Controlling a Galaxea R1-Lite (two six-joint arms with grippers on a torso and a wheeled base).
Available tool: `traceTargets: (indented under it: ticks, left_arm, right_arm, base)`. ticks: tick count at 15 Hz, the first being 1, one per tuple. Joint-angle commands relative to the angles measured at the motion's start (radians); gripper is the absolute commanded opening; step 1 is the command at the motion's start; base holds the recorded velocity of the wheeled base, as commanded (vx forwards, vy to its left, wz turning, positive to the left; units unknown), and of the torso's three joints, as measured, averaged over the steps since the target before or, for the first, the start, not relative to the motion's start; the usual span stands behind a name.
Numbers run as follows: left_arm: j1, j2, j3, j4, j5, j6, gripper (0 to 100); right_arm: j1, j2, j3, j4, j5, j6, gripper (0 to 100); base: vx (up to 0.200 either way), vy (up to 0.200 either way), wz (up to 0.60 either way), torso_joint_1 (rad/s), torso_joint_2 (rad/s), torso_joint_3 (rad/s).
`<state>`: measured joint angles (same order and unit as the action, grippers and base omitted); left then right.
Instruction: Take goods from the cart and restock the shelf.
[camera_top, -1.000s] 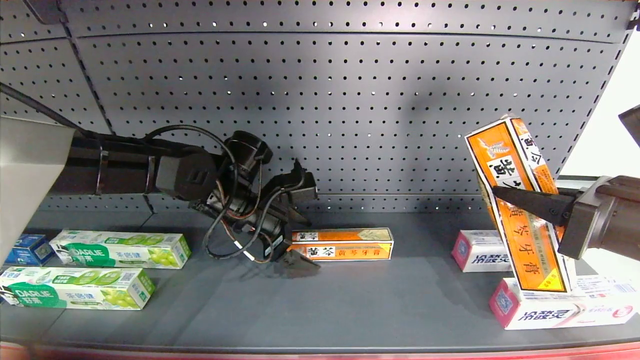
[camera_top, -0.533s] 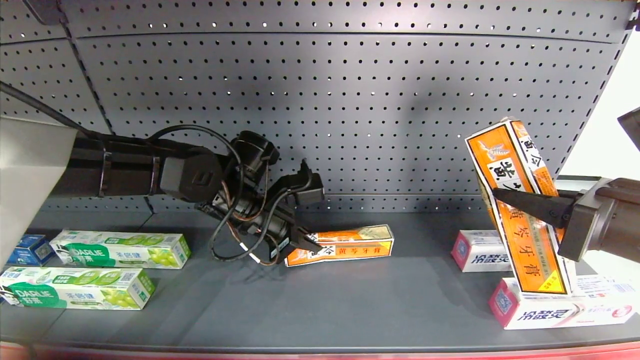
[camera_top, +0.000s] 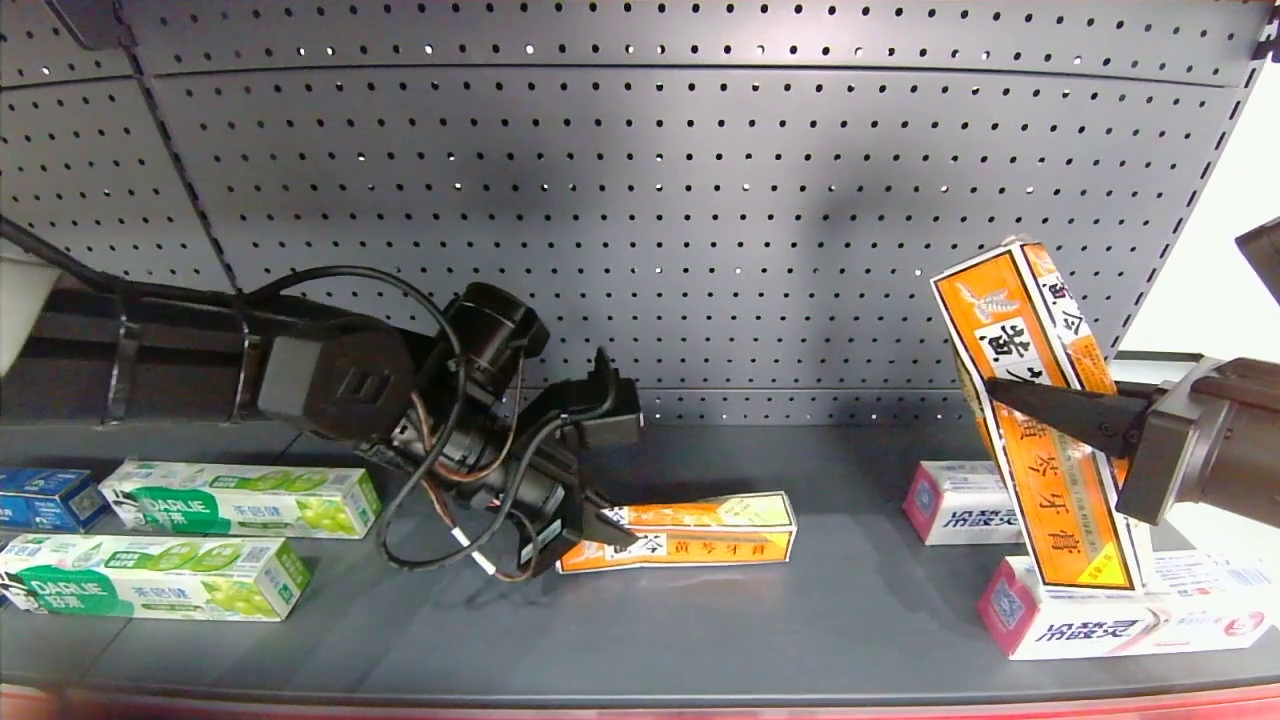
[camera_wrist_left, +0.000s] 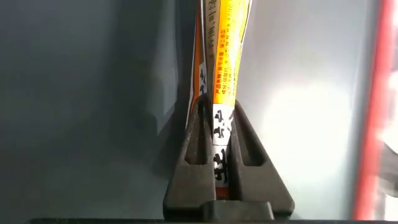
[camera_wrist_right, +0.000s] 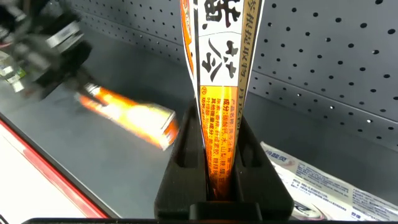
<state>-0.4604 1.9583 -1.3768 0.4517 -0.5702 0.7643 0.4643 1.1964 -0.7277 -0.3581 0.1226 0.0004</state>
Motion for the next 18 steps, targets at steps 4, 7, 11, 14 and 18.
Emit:
traceTargets:
  ticks: [4, 7, 11, 14, 18]
  left_arm:
    - [-0.046, -0.157, 0.171, -0.002, 0.012, 0.001, 0]
    - [-0.061, -0.203, 0.222, -0.005, 0.006, 0.006, 0]
    - [-0.083, -0.234, 0.277, -0.007, 0.007, 0.009, 0]
    - [-0.086, -0.236, 0.277, -0.024, 0.013, 0.007, 100]
    - [-0.087, -0.239, 0.271, -0.079, 0.013, 0.006, 100]
  right_arm:
    - [0.002, 0.005, -0.001, -0.001, 0.000, 0.001, 0]
    - [0.002, 0.002, -0.003, -0.002, 0.000, 0.000, 0]
    - [0.002, 0.003, -0.003, -0.001, 0.000, 0.000, 0]
    - [0.001, 0.002, -0.003, -0.001, 0.000, 0.000, 0]
    - [0.002, 0.003, 0.001, -0.001, 0.000, 0.000, 0]
  base:
    - [0.000, 0.000, 0.00, 0.000, 0.00, 0.000]
    - [0.000, 0.000, 0.00, 0.000, 0.00, 0.000]
    - [0.000, 0.000, 0.00, 0.000, 0.00, 0.000]
    - [0.000, 0.000, 0.00, 0.000, 0.00, 0.000]
    - [0.000, 0.000, 0.00, 0.000, 0.00, 0.000]
